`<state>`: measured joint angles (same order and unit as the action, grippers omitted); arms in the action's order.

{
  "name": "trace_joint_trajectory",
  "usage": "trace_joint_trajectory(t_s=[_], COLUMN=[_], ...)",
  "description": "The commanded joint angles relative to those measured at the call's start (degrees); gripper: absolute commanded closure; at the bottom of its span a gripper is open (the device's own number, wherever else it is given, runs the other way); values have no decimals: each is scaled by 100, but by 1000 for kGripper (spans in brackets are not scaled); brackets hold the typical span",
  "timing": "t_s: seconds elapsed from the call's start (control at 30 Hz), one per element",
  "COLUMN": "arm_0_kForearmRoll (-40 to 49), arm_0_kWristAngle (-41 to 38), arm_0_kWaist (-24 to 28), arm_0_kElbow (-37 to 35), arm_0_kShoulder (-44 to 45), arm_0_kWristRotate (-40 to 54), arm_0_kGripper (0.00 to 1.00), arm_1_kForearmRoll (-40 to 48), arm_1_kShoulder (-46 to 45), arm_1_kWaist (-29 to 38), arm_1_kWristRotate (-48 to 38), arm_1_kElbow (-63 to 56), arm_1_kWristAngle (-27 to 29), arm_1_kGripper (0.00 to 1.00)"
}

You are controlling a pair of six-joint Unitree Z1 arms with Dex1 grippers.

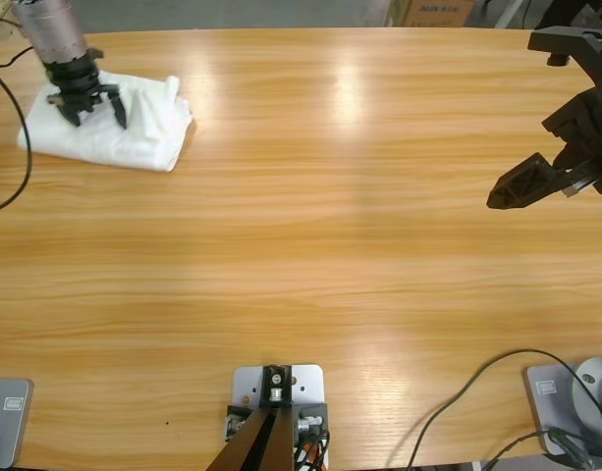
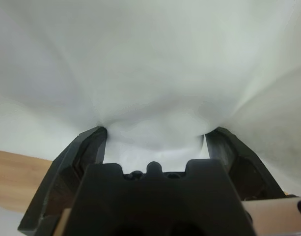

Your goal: Fold clothes

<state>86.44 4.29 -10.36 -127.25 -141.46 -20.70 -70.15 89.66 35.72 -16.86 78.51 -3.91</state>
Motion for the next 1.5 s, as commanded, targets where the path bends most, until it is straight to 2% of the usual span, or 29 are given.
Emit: trace_joint_trajectory(t_s=[0.03,0.6,1.07,1.2,1.5], arm_0_kForearmRoll=[-432,-815,-1056,-1051,-961], arm_0_kWristAngle=[-120,116,151,151,204], arm_0_kWaist=[535,1625,1678,1527,486], arm_0_kElbow=[1114,1155,1132,1125,1123], arm_0_kShoulder=[339,620,428,861,2497], arm_0_kWristRotate=[38,488,488,502,505], arm_0_kGripper=[230,230,230,234,230], arm_1_kForearmRoll=[-58,-339,-499,-499,-490], arm_1_kShoulder=[4,62,208,243,208], arm_1_kWaist=[49,42,40,40,40], arm_1_kWristRotate=[85,236,324,324,313], arm_1_kElbow=[34,340,644,650,832], arm_1_kWristAngle=[-70,-45,-14,-16,-137], arm_1_kGripper=[0,0,0,0,0])
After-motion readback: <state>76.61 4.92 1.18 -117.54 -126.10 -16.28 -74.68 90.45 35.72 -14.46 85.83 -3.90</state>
